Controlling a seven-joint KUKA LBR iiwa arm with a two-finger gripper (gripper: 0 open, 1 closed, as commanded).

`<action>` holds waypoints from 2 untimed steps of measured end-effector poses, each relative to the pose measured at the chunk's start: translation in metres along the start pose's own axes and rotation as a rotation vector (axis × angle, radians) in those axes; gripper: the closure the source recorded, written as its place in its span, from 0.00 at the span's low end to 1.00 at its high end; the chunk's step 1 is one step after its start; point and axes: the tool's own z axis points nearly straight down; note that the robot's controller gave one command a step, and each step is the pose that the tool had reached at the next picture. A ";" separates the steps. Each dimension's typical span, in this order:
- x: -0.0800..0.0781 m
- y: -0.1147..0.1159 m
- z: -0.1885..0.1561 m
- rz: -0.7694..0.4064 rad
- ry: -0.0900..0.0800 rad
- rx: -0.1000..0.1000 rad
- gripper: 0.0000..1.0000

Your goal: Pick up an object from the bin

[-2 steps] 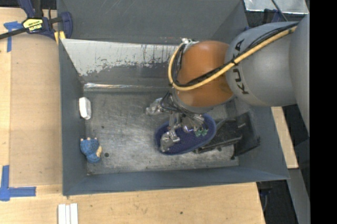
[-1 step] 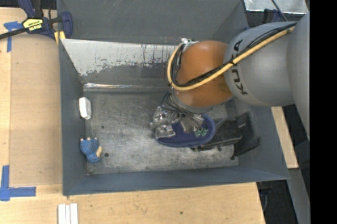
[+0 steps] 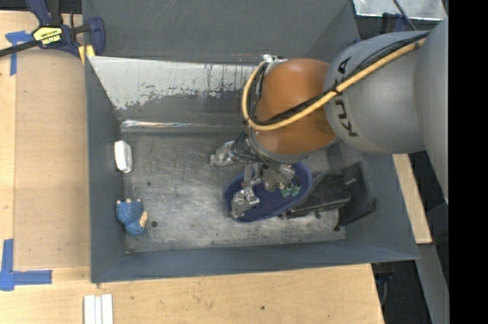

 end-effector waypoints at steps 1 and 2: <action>0.012 -0.049 0.013 -0.043 0.002 -0.006 0.00; 0.022 -0.058 0.014 -0.097 0.006 -0.013 0.00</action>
Offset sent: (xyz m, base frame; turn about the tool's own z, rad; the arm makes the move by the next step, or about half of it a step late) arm -0.0011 -0.0714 -0.0209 -0.0386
